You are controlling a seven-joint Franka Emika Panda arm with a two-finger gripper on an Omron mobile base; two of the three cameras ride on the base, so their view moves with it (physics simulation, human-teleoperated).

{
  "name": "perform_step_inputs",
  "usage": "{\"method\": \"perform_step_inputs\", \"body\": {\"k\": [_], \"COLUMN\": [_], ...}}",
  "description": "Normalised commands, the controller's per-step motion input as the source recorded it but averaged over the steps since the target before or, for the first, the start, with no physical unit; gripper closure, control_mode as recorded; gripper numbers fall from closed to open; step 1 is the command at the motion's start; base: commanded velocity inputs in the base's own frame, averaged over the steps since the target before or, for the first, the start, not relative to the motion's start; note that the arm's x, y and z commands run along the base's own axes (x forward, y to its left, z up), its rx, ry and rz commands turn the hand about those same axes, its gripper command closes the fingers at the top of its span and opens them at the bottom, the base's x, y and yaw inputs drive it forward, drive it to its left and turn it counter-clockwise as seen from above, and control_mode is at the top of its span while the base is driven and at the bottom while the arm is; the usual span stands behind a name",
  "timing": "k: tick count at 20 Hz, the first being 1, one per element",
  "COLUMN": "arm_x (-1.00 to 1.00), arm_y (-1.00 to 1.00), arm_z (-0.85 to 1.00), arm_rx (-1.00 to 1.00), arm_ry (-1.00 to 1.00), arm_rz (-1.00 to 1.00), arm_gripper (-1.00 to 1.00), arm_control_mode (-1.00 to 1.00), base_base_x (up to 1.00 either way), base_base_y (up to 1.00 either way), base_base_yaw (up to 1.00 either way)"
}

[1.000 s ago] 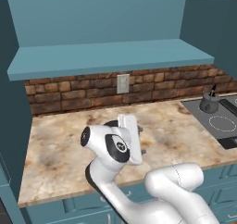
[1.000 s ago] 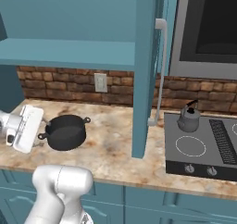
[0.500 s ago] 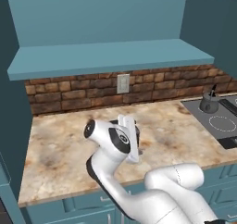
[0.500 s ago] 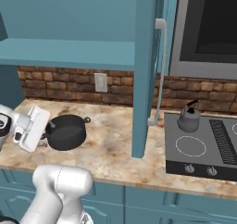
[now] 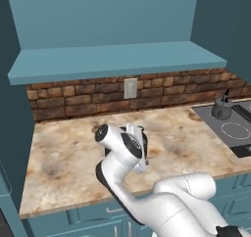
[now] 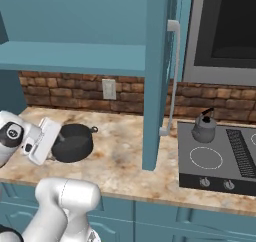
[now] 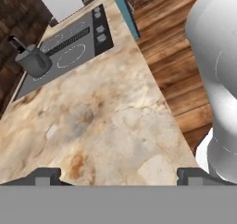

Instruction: Pick the kettle from the cabinet and place it on a stove burner. Then pick the pot from the counter and place it on another stove burner. Finally, turn both burners on.

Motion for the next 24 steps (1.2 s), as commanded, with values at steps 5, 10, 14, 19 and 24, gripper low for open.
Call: {"method": "perform_step_inputs", "body": {"k": [5, 10, 14, 19, 24], "arm_x": [0.26, 0.34, 0.39, 0.37, 0.36], "arm_y": [0.06, 0.13, 0.21, 0.21, 0.16], "arm_z": [-0.30, -0.25, -0.22, -0.22, -0.21], "arm_rx": [0.10, 0.10, 0.08, 0.07, 0.06], "arm_ry": [0.00, 0.01, 0.03, 0.04, 0.05], "arm_rz": [0.00, 0.00, 0.00, 0.00, 0.00], "arm_gripper": [-1.00, -1.00, -1.00, -1.00, -1.00], "arm_control_mode": [-1.00, -1.00, -1.00, -1.00, -1.00], "base_base_x": [0.00, 0.00, 0.00, 0.00, 0.00], "base_base_y": [0.00, 0.00, 0.00, 0.00, 0.00], "base_base_yaw": [0.00, 0.00, 0.00, 0.00, 0.00]}}
